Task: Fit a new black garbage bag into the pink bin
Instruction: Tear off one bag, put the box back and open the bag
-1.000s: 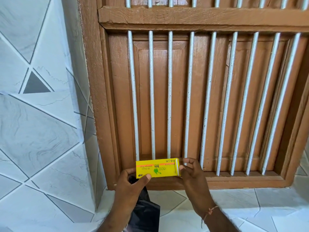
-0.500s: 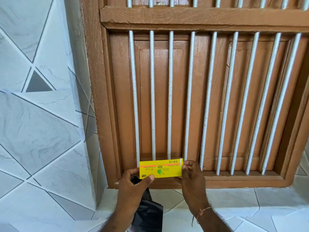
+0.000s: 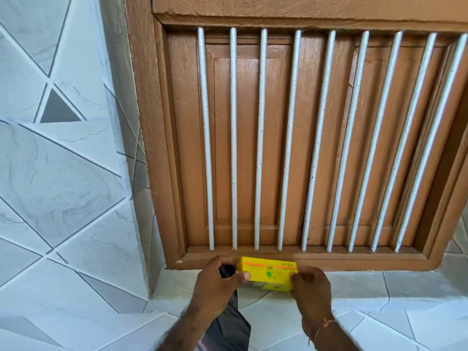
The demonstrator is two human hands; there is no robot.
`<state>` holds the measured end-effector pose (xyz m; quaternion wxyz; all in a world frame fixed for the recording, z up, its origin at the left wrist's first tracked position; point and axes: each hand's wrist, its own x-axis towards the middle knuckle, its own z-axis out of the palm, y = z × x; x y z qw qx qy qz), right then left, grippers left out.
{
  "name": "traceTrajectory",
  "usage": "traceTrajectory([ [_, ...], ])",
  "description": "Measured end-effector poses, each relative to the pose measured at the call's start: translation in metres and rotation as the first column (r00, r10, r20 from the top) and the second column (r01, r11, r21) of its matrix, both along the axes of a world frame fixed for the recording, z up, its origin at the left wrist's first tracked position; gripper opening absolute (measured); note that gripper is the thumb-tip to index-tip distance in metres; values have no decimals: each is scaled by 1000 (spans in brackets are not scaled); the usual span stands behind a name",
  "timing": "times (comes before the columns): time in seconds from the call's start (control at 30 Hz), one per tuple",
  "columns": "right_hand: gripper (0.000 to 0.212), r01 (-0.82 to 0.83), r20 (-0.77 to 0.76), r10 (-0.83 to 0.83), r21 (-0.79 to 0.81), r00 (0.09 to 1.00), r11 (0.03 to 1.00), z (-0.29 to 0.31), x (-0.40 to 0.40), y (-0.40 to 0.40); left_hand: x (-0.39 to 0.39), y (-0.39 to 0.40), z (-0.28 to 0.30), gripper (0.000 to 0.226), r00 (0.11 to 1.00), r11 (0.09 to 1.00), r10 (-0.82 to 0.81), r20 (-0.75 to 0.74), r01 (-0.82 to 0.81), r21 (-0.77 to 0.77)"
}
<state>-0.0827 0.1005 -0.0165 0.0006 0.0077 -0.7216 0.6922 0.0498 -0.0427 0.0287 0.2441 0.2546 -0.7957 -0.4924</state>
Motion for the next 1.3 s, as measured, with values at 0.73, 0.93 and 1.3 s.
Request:
traceTrajectory([
  [0.73,74,-660,-53,660,13,749,751,-15,150,-19,40,6,80,28,923,933,61,-379,83,350],
  [0.93,18,-649,66,683,391,727,653,-49,195,-9,62,24,153,24,826,853,107,-553,210,478],
  [1.3,45,-739,42,744,167,667,653,-10,246,84,190,7,162,50,779,664,476,-408,-623,-414],
])
